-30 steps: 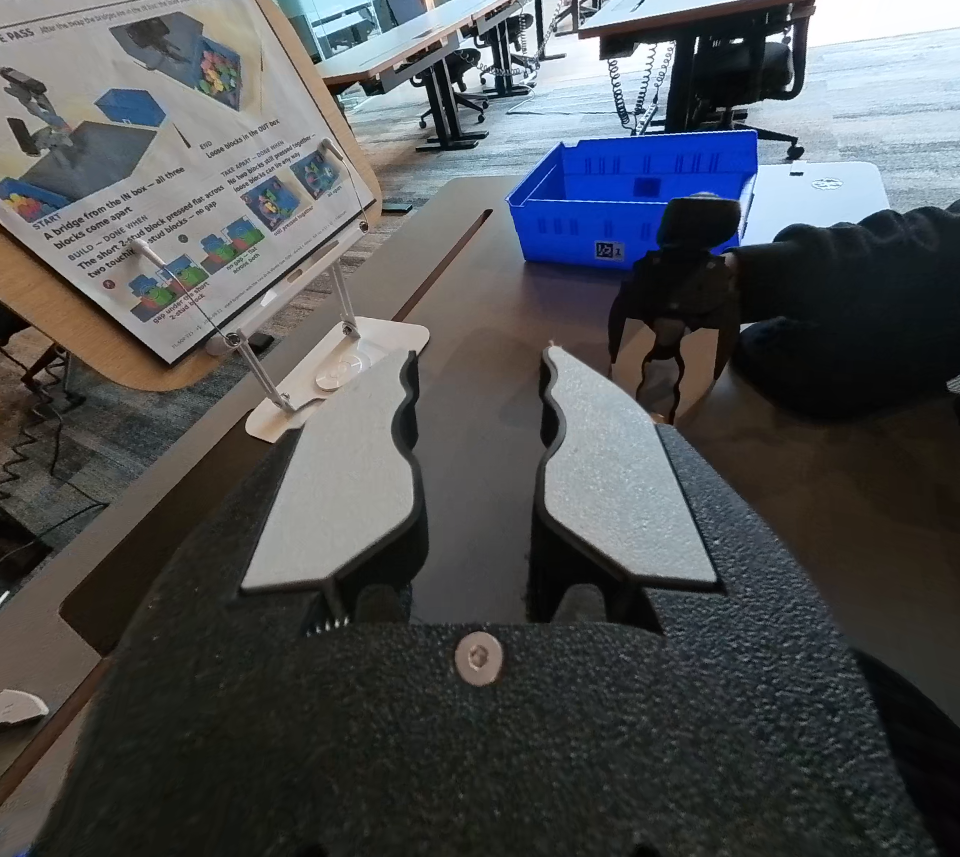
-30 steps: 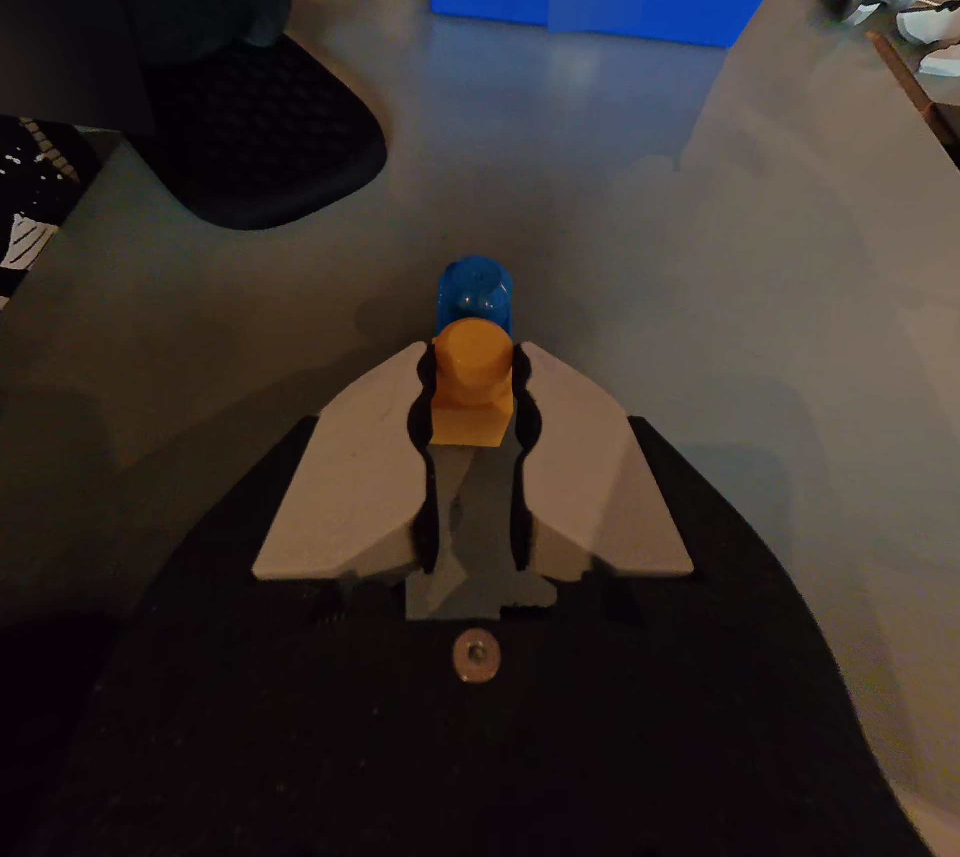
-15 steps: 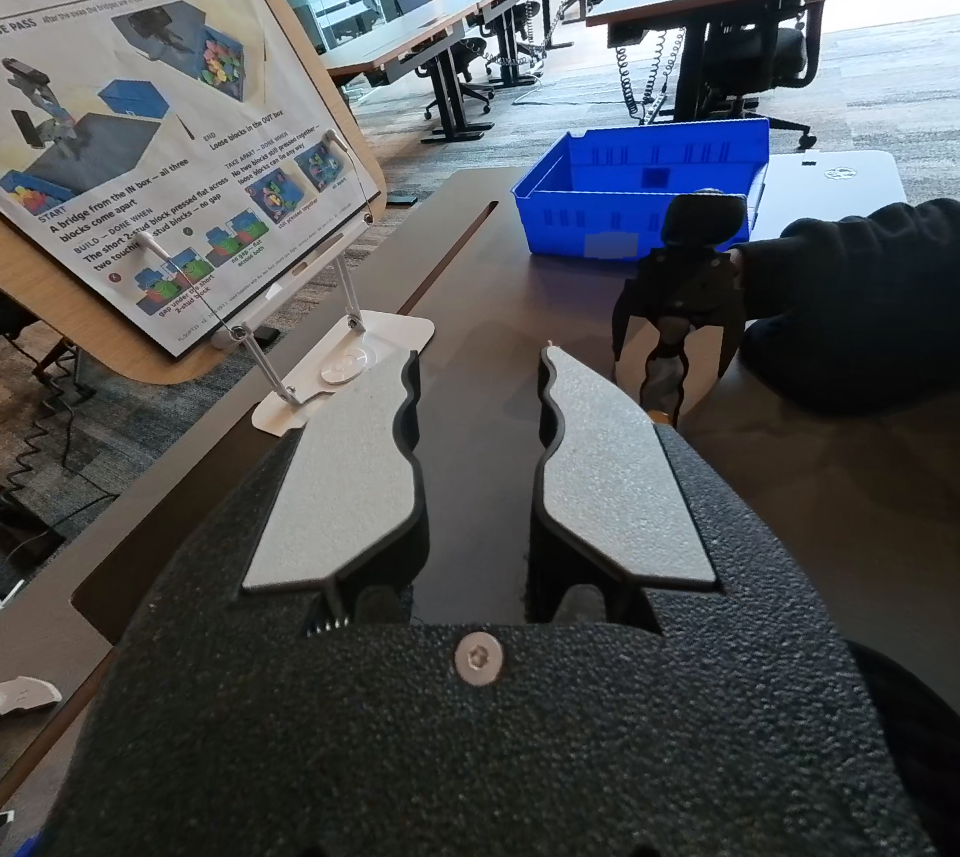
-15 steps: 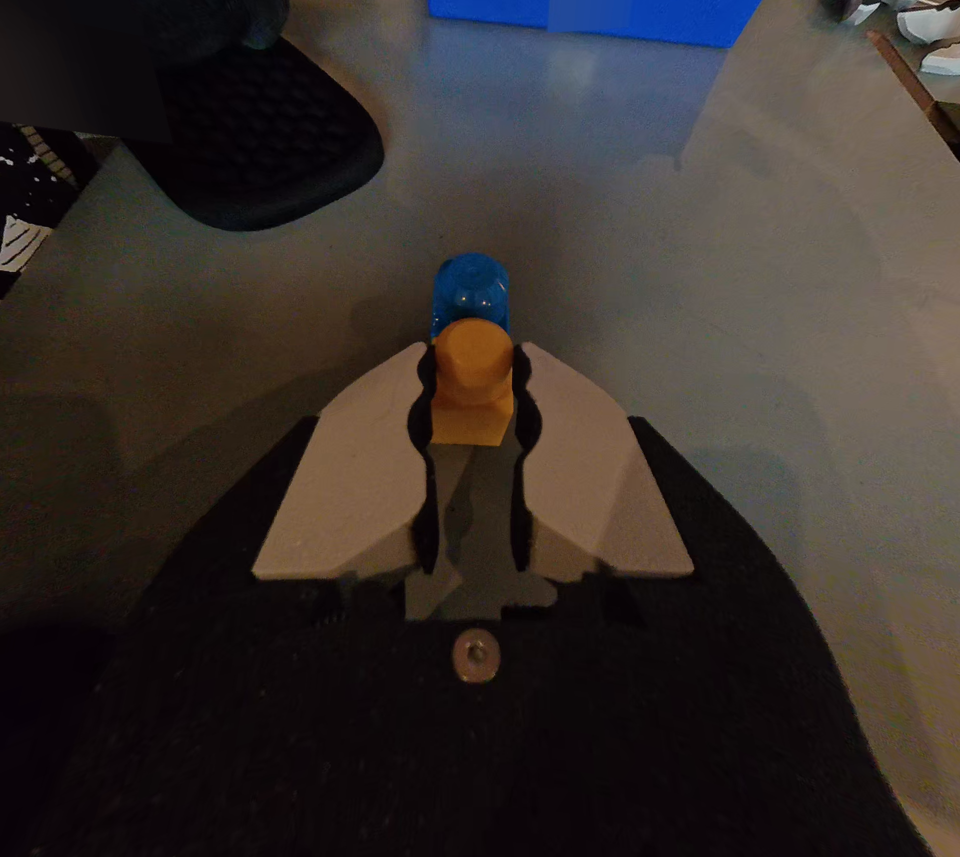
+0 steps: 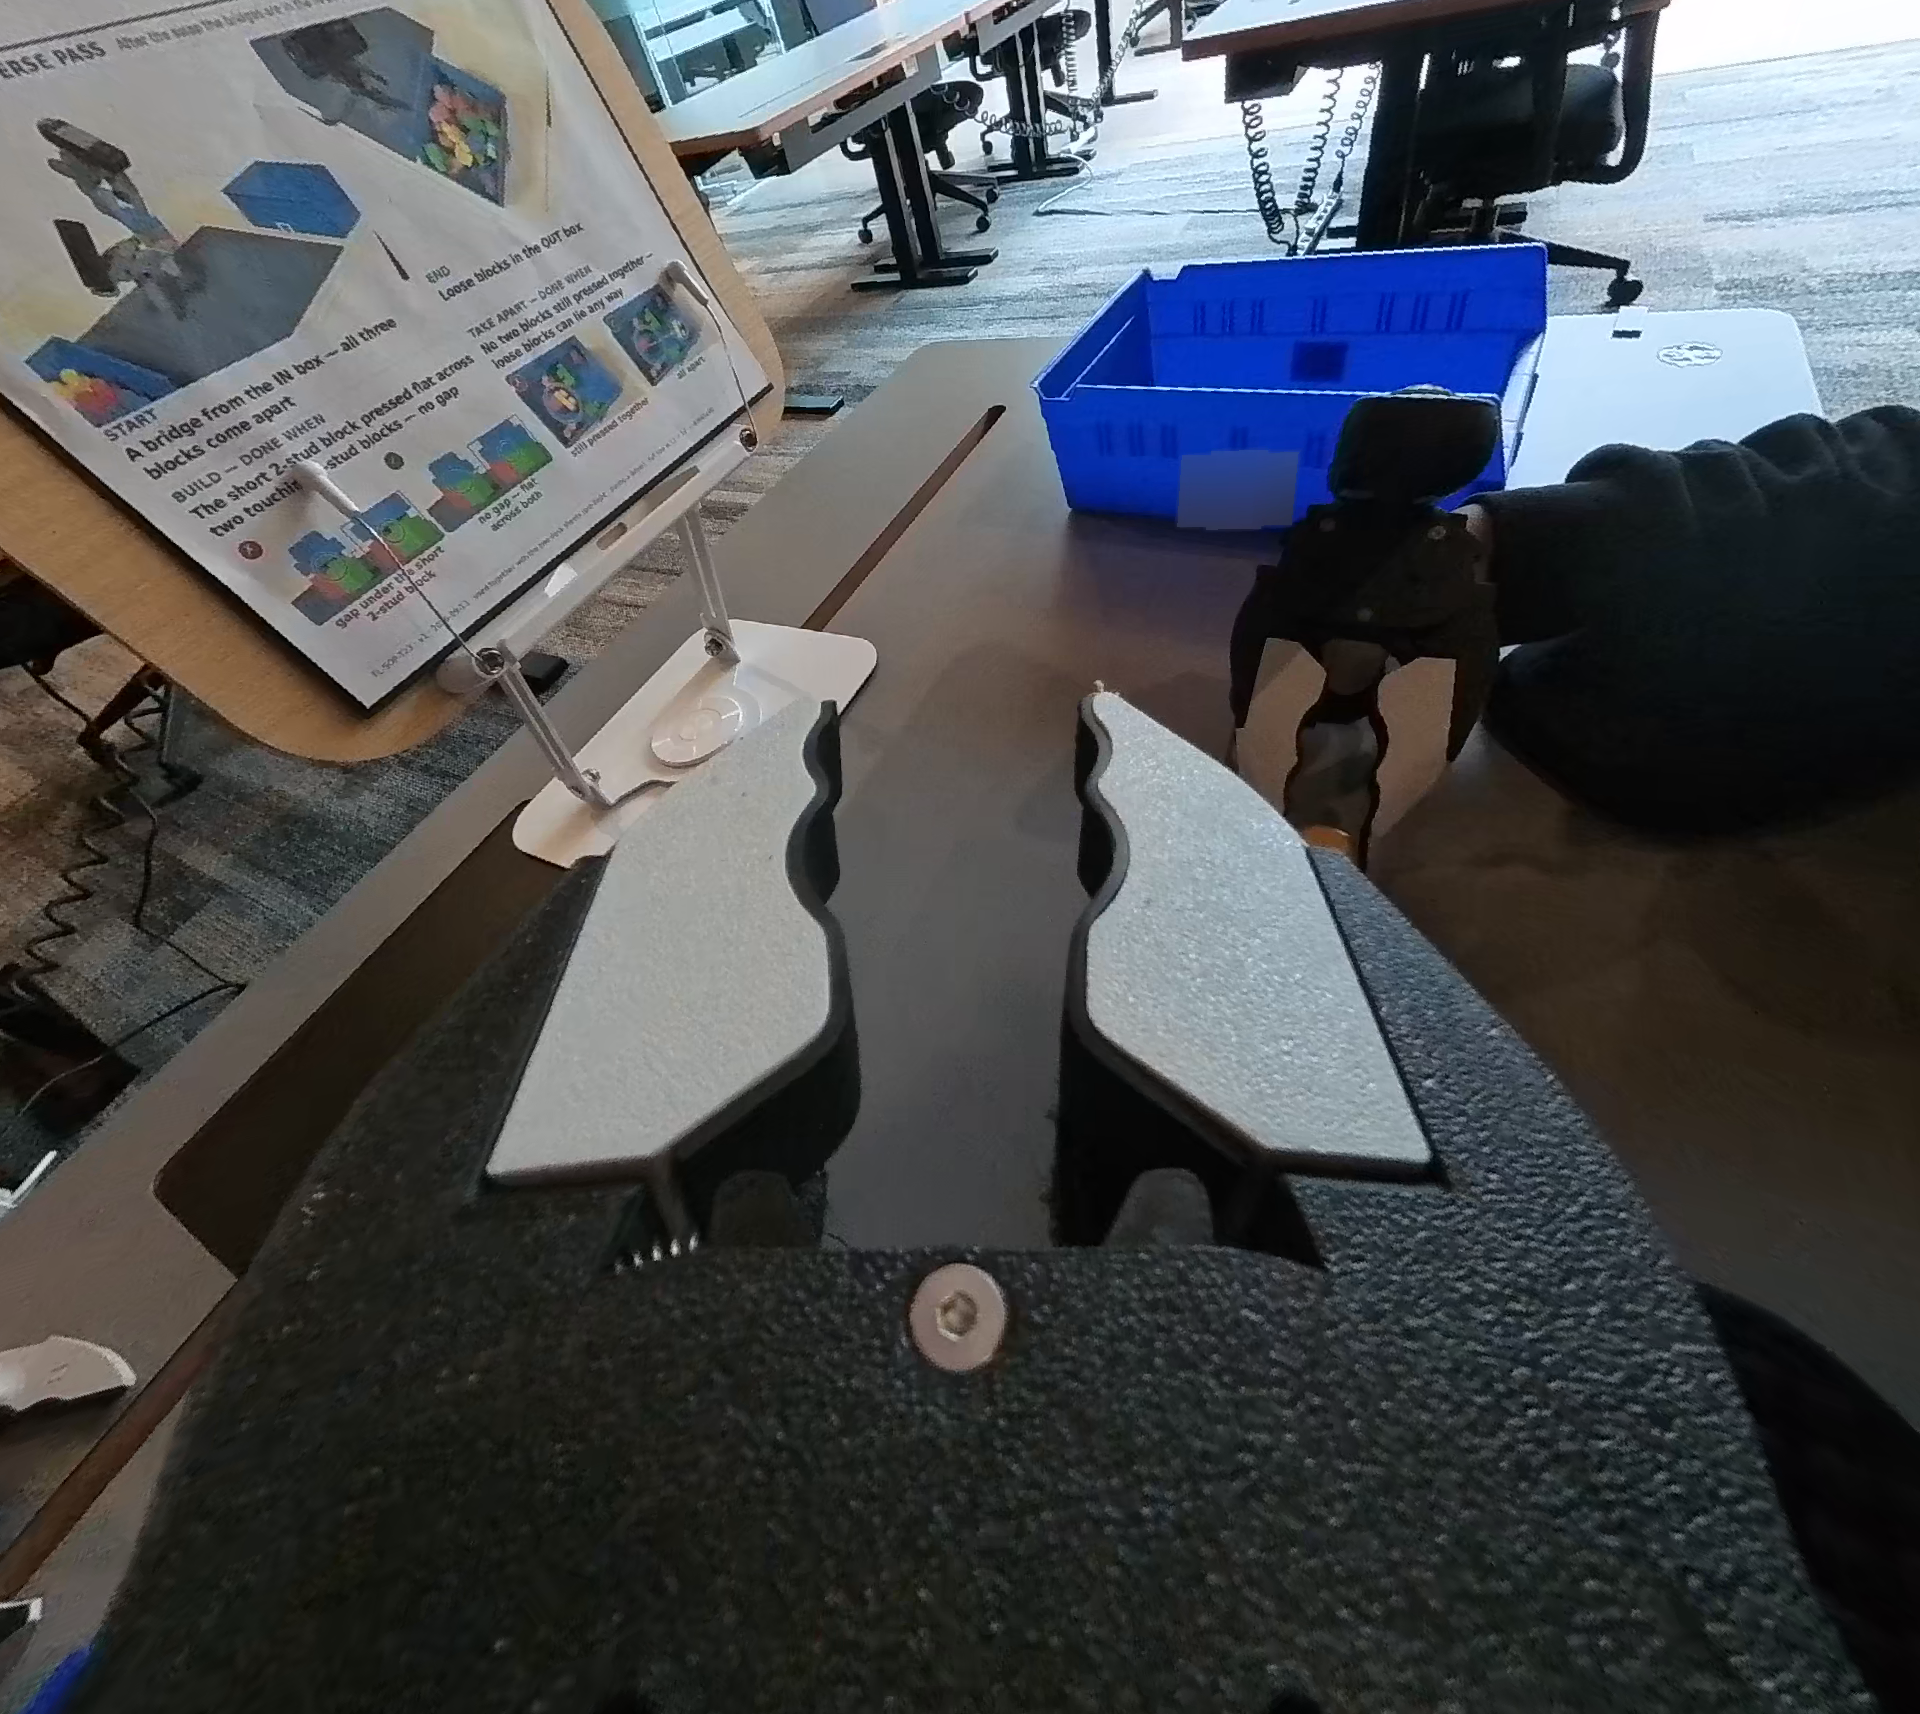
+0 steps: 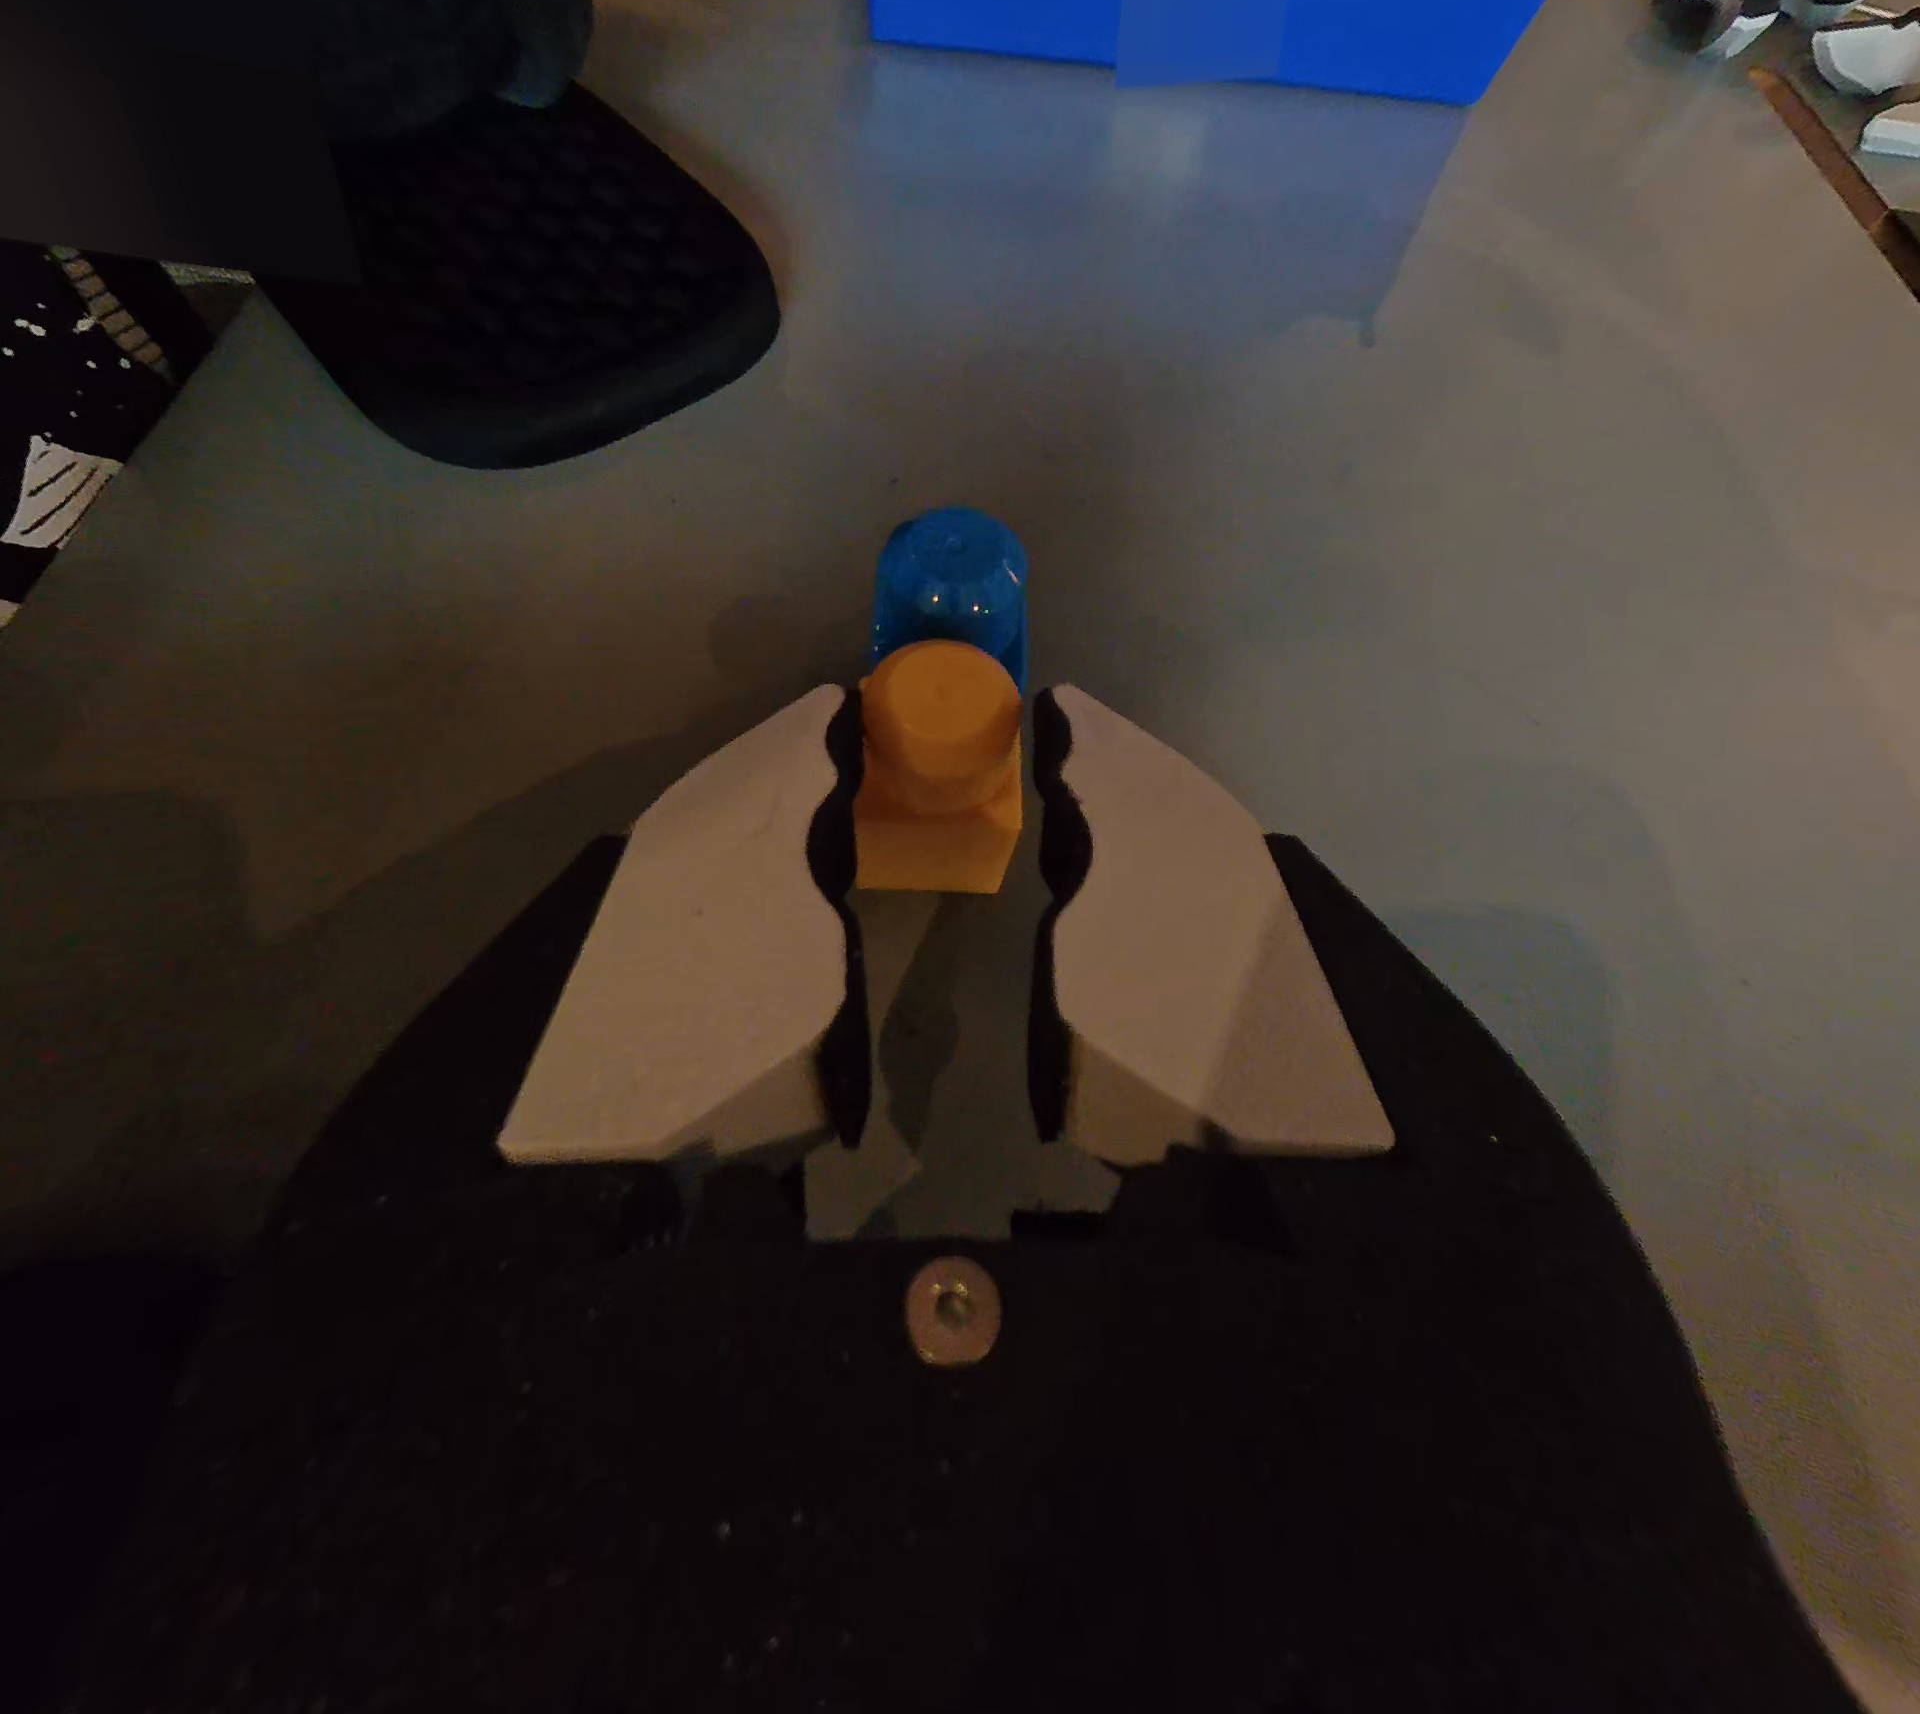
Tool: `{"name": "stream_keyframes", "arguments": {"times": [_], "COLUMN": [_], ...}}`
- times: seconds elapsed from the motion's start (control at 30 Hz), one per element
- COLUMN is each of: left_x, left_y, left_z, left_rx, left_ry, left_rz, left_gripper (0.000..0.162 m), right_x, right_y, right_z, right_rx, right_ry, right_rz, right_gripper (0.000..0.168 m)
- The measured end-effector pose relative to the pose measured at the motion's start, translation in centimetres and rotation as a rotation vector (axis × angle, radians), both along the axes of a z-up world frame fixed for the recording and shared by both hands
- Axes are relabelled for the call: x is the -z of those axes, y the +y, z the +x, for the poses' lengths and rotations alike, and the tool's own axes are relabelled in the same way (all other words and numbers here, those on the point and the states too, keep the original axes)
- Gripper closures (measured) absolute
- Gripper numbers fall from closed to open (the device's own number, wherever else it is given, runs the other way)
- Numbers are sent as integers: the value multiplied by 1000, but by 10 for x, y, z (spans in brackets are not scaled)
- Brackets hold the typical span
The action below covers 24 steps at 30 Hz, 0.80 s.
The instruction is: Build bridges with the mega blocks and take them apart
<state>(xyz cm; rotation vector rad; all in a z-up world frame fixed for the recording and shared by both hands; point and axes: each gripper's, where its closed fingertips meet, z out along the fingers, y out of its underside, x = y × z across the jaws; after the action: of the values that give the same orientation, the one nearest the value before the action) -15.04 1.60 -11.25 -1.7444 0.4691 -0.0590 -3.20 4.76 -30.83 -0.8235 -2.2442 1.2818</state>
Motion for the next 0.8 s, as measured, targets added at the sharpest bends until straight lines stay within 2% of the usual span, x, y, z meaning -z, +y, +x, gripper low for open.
{"name": "stream_keyframes", "arguments": {"times": [0.43, 0.63, 0.8], "left_x": [0, 0, -2], "left_y": [-1, -2, -10], "left_z": [0, -2, -13], "left_rx": [-4, -11, -77], "left_ry": [7, 11, -7], "left_rz": [-1, -3, -26], "left_gripper": [119, 119, 121], "right_x": [0, -5, -30], "right_y": [0, 0, 5], "right_z": [-1, -2, -5], "right_rx": [6, 15, 63], "right_ry": [3, 11, 39], "right_rz": [2, -10, 0], "right_gripper": [140, 132, 120]}}
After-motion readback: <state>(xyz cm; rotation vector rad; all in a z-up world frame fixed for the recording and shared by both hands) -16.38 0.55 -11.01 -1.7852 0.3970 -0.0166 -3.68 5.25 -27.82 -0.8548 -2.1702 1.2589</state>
